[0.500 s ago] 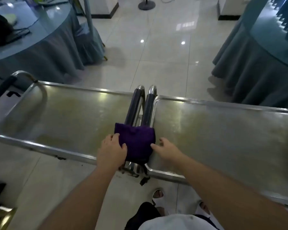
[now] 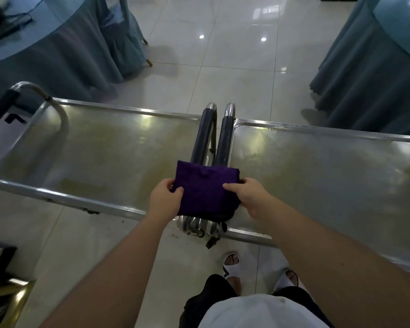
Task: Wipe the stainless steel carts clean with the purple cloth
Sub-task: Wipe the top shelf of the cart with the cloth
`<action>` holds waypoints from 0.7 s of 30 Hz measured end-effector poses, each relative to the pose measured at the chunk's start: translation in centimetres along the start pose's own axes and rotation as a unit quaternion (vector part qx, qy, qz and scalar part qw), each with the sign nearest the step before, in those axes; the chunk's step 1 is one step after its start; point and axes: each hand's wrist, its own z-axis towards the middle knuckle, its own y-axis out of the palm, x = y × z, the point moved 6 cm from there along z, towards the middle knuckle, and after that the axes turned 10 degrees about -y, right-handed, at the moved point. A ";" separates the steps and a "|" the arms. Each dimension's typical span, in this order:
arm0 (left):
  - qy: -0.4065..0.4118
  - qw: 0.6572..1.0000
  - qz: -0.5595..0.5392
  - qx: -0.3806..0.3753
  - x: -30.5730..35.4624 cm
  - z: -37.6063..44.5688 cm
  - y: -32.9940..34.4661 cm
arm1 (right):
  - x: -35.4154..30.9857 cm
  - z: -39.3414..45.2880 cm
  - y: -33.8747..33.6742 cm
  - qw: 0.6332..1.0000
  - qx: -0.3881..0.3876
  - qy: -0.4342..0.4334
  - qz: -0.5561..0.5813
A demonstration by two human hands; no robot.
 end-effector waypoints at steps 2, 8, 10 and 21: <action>0.014 1.000 -0.023 -0.009 0.8 -0.3 -0.1 | -0.5 -0.5 -0.1 1.000 -0.013 0.012 0.023; 0.048 0.991 -0.087 -0.090 4.7 -1.4 2.0 | -2.9 -3.4 -3.5 0.990 0.019 -0.045 0.132; 0.067 0.988 -0.072 -0.122 5.9 -1.7 3.7 | -3.8 -4.4 -5.5 0.985 0.032 -0.078 0.153; 0.185 0.971 0.103 -0.112 10.1 -1.3 10.2 | -7.9 -5.9 -11.5 0.969 0.092 -0.214 0.075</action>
